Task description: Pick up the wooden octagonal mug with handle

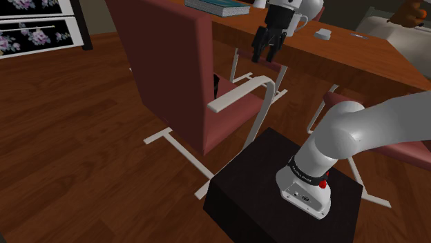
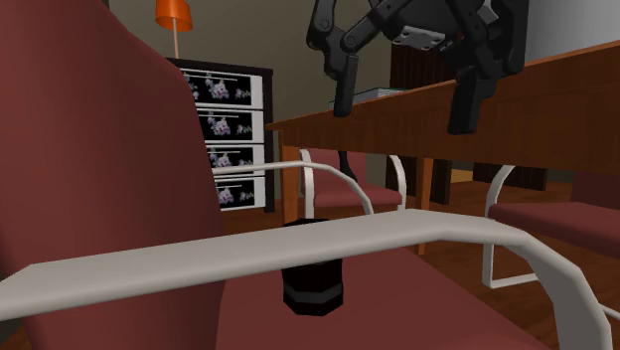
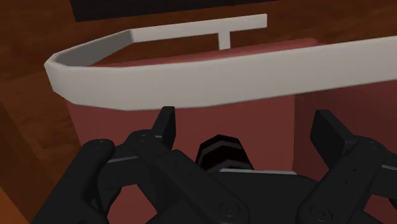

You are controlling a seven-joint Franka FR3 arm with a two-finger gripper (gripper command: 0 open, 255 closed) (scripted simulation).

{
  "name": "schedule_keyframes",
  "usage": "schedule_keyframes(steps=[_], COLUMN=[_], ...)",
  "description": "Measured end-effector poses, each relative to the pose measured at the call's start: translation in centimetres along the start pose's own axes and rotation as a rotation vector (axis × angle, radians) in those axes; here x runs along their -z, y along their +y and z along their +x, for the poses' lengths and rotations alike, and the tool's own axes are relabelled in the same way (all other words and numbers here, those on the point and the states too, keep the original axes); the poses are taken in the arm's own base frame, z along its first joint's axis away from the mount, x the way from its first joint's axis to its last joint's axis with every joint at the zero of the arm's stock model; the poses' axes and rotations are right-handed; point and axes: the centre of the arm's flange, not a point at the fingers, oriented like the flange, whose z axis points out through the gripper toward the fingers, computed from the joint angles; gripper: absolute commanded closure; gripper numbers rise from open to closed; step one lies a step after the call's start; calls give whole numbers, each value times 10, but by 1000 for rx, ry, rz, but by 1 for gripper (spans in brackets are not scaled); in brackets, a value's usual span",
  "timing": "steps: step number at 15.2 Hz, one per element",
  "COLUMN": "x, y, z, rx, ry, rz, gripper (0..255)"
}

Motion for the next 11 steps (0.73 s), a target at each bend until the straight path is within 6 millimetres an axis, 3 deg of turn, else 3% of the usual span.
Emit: schedule_keyframes(steps=[3,11], x=[-6,-52], y=[-2,-22], z=[15,107], rx=[4,28], ry=[-2,-14], rz=[-11,-76], gripper=[0,0])
